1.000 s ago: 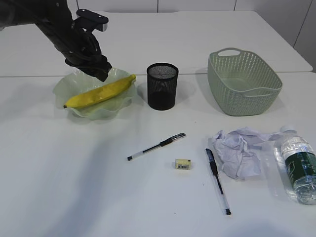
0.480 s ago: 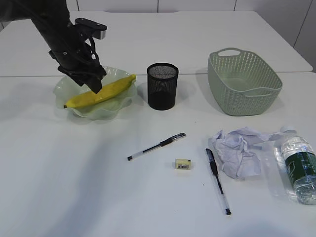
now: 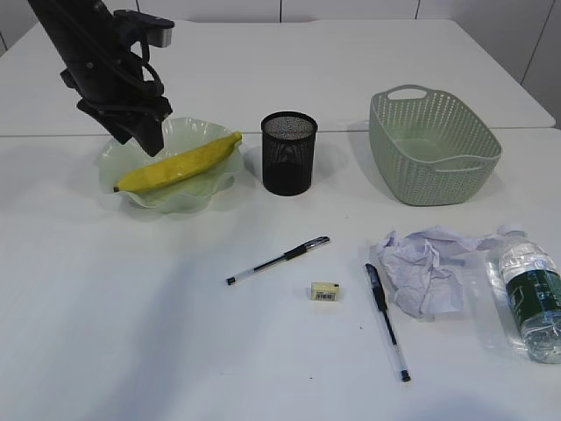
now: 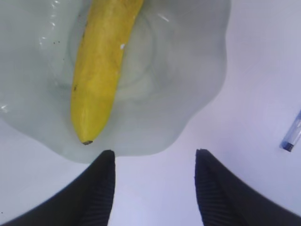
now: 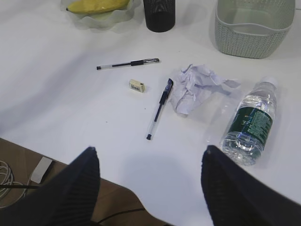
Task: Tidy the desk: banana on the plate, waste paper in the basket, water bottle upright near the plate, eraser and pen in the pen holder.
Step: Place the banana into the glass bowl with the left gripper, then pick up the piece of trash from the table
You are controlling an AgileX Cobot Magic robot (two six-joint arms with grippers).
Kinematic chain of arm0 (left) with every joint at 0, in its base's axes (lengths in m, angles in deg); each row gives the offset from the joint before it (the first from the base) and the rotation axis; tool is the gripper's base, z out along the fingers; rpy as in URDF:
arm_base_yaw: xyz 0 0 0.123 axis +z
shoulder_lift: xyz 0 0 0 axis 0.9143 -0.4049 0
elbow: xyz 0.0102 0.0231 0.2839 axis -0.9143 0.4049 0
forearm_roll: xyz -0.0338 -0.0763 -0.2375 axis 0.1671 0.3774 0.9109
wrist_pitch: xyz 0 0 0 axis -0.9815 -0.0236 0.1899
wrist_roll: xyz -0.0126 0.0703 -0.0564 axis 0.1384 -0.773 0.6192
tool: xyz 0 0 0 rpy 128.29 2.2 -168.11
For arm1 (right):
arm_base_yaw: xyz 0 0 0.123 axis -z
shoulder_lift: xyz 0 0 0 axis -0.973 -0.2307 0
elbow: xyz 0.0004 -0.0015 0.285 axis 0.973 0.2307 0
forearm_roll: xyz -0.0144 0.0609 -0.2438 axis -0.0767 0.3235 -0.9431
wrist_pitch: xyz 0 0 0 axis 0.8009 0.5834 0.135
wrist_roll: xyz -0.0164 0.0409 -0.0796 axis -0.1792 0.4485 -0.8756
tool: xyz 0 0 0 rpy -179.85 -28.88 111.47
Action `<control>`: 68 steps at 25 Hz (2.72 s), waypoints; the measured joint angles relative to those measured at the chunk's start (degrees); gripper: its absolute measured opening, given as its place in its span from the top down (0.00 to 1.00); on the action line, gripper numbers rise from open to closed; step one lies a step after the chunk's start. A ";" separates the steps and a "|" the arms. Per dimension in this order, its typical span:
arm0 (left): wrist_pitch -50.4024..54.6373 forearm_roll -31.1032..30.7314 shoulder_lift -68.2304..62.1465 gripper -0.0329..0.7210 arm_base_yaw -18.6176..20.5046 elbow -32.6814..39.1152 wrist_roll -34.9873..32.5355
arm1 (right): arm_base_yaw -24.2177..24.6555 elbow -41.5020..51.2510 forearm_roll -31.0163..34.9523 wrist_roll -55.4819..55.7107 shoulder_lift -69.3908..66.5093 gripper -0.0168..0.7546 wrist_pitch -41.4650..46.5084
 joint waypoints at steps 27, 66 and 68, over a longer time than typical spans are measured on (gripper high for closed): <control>4.75 -1.16 10.35 0.44 0.00 5.51 7.90 | 0.00 0.00 0.88 0.00 0.00 0.33 0.21; -9.96 0.77 67.42 0.44 0.00 59.72 10.30 | 0.00 0.00 1.51 -4.90 -16.32 0.33 -9.98; -9.96 0.77 68.57 0.44 0.00 61.38 10.30 | 0.00 0.00 1.79 -5.92 -18.05 0.33 -10.52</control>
